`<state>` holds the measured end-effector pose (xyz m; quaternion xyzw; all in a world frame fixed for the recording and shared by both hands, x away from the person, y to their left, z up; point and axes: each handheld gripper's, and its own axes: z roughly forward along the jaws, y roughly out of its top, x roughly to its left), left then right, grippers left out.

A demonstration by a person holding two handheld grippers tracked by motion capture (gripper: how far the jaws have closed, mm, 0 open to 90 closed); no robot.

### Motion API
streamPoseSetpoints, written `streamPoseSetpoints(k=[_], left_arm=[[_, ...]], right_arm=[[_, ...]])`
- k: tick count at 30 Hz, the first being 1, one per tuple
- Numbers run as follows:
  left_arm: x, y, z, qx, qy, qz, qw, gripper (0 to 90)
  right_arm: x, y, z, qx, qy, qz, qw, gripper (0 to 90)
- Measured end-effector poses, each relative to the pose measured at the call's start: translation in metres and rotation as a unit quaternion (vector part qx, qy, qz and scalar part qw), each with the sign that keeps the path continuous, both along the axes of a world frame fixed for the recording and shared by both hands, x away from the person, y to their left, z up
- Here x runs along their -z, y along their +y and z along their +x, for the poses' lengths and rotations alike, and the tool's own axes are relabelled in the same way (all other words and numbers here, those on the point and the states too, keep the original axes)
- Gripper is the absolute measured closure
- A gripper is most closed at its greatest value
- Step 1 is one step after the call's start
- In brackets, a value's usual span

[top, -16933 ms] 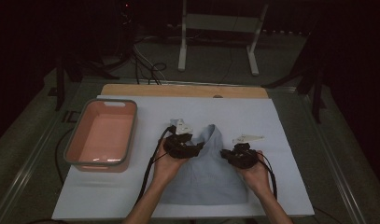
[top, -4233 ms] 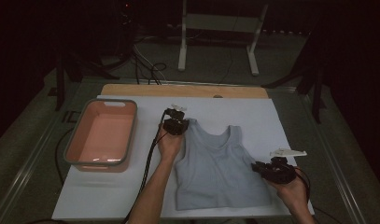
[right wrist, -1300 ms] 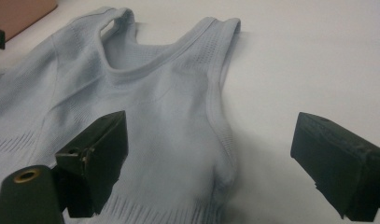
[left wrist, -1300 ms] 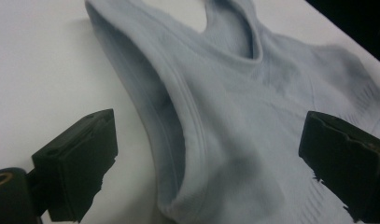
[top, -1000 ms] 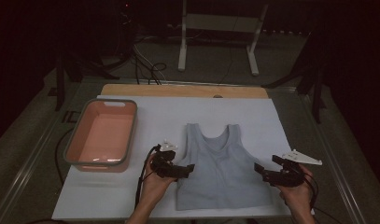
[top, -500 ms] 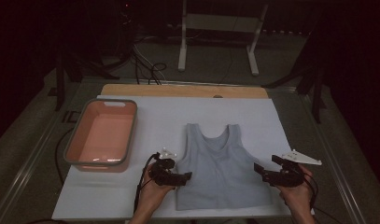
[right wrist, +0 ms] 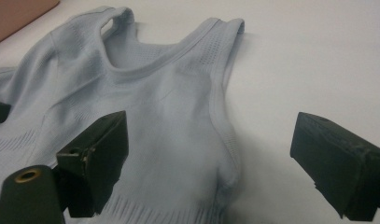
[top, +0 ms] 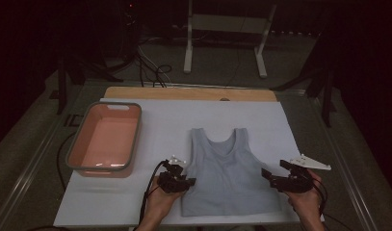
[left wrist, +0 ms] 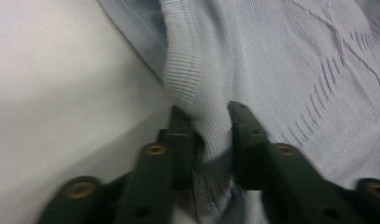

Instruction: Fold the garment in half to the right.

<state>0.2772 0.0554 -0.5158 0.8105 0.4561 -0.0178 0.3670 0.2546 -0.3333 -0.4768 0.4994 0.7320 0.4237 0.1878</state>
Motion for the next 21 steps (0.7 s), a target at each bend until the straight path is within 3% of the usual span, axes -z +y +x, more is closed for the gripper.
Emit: streamPoseSetpoints(k=[10,21], left_arm=[[-0.009,0.019,0.011,0.000,0.016,-0.014,0.9998,81.2],[-0.016,0.037,0.016,-0.014,0.007,-0.001,0.9999,81.4]], right_arm=[[0.000,0.000,0.000,-0.001,0.000,-0.001,1.0000,11.5],[0.000,0.001,0.001,-0.003,0.000,-0.002,1.0000,11.6]])
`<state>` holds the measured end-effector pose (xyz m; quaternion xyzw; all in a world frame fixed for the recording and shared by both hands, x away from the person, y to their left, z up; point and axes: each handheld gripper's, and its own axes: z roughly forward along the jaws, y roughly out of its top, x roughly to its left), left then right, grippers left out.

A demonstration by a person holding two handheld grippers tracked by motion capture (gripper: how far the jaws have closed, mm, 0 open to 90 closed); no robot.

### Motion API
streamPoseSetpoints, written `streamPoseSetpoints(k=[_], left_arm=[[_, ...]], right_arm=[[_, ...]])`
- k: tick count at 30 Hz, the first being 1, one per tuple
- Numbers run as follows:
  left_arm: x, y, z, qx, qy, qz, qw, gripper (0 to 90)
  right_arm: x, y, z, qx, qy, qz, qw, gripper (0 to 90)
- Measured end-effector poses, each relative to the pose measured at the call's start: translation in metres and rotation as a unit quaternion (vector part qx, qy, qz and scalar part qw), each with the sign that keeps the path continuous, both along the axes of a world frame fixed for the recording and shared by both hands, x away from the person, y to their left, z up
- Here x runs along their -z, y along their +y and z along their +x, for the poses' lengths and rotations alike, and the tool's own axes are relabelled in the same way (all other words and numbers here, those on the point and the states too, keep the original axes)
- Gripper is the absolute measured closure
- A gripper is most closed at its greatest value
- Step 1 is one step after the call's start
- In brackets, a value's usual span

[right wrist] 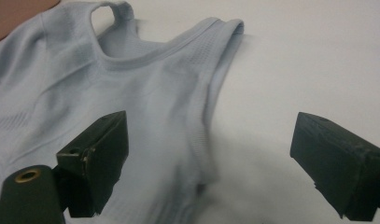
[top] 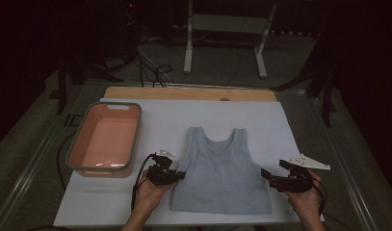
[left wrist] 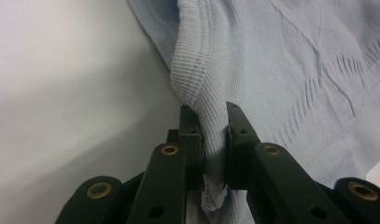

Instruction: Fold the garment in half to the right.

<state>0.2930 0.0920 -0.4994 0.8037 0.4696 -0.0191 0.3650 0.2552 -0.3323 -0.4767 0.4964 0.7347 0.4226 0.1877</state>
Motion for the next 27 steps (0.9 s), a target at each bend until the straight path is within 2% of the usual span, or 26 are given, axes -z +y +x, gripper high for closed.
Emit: streamPoseSetpoints(k=[8,14,18,20,24,25,27], left_arm=[[-0.004,0.026,0.003,-0.039,-0.004,0.018,0.9991,81.4],[-0.004,0.025,0.002,-0.045,-0.009,0.035,0.9983,82.0],[-0.004,0.025,0.004,-0.046,-0.004,0.029,0.9985,82.0],[-0.007,0.027,0.004,-0.043,0.000,0.014,0.9990,82.0],[-0.010,0.028,0.004,-0.042,0.003,0.003,0.9991,81.7],[-0.013,0.029,0.004,-0.040,0.006,-0.011,0.9991,81.3],[-0.016,0.028,0.004,-0.038,0.004,-0.015,0.9992,81.3]], right_arm=[[0.000,0.001,0.000,-0.001,-0.001,0.001,1.0000,11.6],[0.001,0.004,0.001,-0.003,0.001,-0.001,1.0000,11.6],[0.001,0.005,0.001,-0.007,0.001,-0.003,1.0000,11.6],[0.000,0.005,0.001,-0.006,0.001,-0.004,1.0000,11.6],[0.001,0.005,0.001,-0.006,0.002,-0.003,1.0000,11.6],[0.001,0.005,0.001,-0.007,0.001,-0.003,1.0000,11.6],[0.001,0.006,0.001,-0.007,0.001,-0.003,1.0000,11.6]])
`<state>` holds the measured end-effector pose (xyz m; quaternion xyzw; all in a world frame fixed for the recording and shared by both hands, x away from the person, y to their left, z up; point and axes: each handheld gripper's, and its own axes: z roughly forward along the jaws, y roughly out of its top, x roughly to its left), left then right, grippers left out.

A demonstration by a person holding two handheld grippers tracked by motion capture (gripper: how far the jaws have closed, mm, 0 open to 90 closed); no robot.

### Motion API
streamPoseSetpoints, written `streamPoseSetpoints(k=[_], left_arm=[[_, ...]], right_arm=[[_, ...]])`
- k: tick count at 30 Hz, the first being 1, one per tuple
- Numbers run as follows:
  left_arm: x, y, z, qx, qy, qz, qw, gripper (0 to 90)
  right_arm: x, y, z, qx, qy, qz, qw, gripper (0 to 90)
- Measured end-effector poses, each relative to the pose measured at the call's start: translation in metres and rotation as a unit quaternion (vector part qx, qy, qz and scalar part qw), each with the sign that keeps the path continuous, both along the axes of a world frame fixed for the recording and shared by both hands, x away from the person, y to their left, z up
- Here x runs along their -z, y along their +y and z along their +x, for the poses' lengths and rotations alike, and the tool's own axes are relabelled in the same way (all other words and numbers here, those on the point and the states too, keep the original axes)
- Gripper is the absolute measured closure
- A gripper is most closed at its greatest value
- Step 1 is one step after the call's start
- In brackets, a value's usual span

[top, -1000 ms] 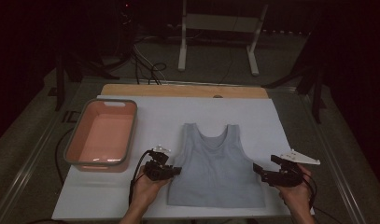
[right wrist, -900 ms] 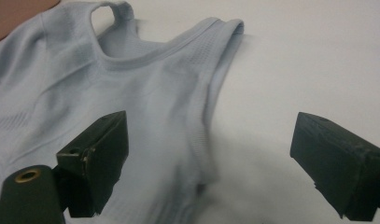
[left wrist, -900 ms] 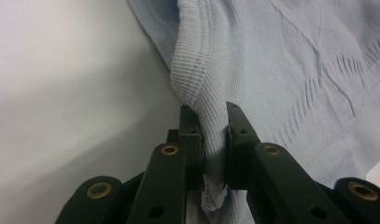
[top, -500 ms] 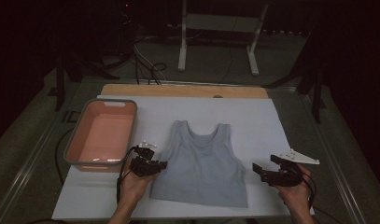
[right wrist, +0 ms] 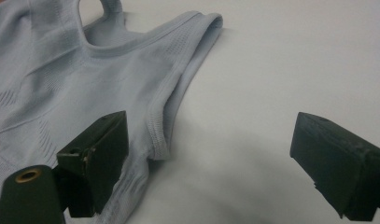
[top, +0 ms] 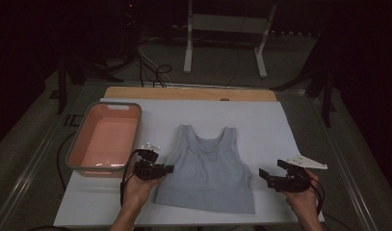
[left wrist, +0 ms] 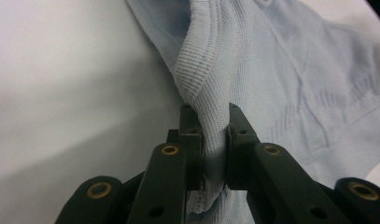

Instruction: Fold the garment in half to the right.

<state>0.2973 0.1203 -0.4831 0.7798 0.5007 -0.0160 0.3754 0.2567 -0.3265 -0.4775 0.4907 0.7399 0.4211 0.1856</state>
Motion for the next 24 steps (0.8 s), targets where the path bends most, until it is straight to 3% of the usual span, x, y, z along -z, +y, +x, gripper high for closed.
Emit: streamPoseSetpoints(k=[13,24], left_arm=[[-0.015,-0.008,-0.002,0.013,-0.010,-0.025,0.9995,81.1],[-0.025,-0.018,-0.003,0.027,-0.020,-0.031,0.9990,81.1]], right_arm=[[0.000,-0.001,0.000,0.000,-0.002,-0.001,1.0000,11.6],[0.000,0.000,-0.001,0.001,-0.002,-0.001,1.0000,11.6]])
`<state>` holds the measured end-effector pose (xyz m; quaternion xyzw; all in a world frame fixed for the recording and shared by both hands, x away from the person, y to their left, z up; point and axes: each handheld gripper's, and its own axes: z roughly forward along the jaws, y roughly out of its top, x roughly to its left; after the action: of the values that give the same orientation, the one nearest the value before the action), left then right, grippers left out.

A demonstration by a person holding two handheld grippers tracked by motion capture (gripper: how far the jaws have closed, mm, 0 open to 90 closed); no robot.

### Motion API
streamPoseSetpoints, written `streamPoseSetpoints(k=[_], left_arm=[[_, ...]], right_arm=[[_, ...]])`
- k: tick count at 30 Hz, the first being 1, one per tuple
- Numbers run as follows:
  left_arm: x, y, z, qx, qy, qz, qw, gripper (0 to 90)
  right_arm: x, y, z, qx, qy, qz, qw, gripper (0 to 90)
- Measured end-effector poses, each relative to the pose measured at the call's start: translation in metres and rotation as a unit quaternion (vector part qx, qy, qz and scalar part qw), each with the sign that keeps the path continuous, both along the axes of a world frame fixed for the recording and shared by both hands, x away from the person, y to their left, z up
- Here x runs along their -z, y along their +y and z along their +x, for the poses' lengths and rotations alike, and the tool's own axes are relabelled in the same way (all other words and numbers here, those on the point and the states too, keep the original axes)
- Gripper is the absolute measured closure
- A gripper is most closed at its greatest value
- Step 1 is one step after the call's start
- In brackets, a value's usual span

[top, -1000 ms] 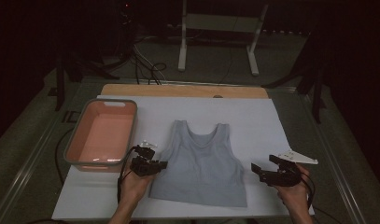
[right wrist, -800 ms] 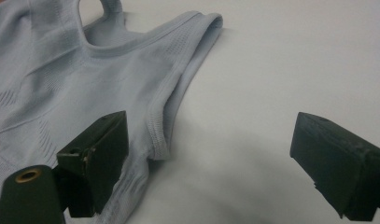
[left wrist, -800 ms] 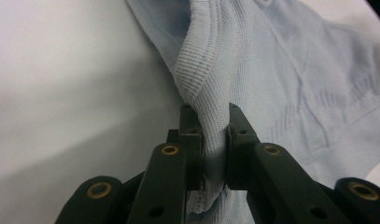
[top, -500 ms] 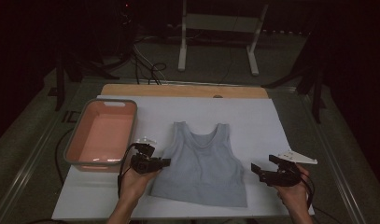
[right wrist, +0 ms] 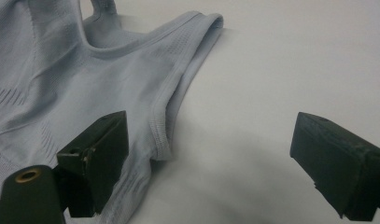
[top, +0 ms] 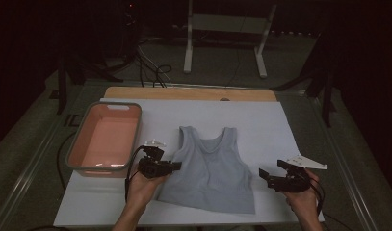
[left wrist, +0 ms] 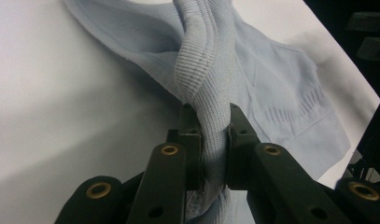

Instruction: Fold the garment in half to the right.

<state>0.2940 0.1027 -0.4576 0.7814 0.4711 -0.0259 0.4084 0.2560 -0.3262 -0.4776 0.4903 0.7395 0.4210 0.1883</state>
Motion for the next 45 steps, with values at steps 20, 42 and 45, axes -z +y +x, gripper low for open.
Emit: streamPoseSetpoints(k=[20,42,45], left_arm=[[-0.013,-0.037,0.005,0.033,-0.006,-0.018,0.9993,81.1],[-0.012,-0.093,0.013,0.079,0.000,-0.024,0.9966,80.7],[-0.010,-0.101,0.014,0.082,0.002,-0.025,0.9963,80.6]], right_arm=[[0.001,0.001,0.000,-0.004,0.002,-0.002,1.0000,11.6],[0.001,0.001,0.001,-0.005,0.001,-0.001,1.0000,11.6],[0.001,0.001,0.001,-0.006,0.000,0.000,1.0000,11.6]])
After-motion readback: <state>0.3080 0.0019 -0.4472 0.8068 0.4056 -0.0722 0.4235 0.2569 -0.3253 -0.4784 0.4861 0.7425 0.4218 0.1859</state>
